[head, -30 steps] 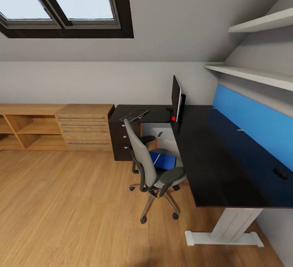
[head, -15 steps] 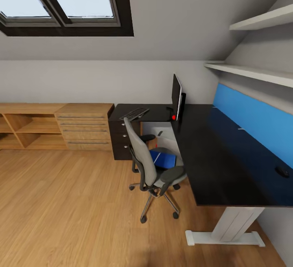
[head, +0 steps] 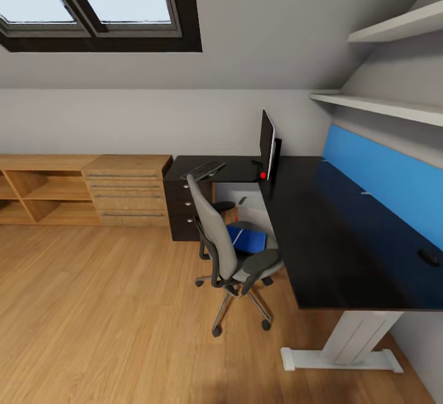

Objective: In the bedroom, organize the workspace by keeping the computer under the desk, ensuring the monitor is on the desk, placing the keyboard on the desk next to the monitor, placing the mouse on the desk next to the keyboard, moving the folder from the swivel chair onto the desk next to the mouse, stacking the notebook on top of the folder with the pen on top of the notebook, and positioning the swivel chair next to the desk.

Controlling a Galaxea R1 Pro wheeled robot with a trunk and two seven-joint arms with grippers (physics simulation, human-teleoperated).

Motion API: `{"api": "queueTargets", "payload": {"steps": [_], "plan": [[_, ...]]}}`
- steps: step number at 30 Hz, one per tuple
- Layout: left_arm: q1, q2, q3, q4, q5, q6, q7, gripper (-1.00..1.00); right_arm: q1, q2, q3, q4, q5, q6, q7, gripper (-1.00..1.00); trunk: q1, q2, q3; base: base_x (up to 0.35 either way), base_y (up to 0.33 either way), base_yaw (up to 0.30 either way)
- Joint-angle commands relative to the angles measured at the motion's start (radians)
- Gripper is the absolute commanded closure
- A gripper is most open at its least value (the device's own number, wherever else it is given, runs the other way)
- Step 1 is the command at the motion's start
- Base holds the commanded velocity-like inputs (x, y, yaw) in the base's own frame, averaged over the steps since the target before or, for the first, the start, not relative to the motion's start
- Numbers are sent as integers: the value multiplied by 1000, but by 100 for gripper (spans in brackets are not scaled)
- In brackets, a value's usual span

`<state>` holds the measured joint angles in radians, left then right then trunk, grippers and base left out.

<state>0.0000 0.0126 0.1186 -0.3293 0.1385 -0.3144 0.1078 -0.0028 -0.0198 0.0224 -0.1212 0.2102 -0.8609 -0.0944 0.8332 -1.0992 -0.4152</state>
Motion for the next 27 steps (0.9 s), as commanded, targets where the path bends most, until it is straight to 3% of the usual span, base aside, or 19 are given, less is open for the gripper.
{"api": "queueTargets", "payload": {"steps": [1,27], "plan": [[0,0,-4,-1,10,-3,1,-100,0,0,2,0,9,-1,-10,-100,4,-8,-4,0,0,0],[0,-8,-4,-7,10,-8,3,-100,0,0,2,-1,9,-2,-10,-100,104,-190,-86,0,0,-1]]}}
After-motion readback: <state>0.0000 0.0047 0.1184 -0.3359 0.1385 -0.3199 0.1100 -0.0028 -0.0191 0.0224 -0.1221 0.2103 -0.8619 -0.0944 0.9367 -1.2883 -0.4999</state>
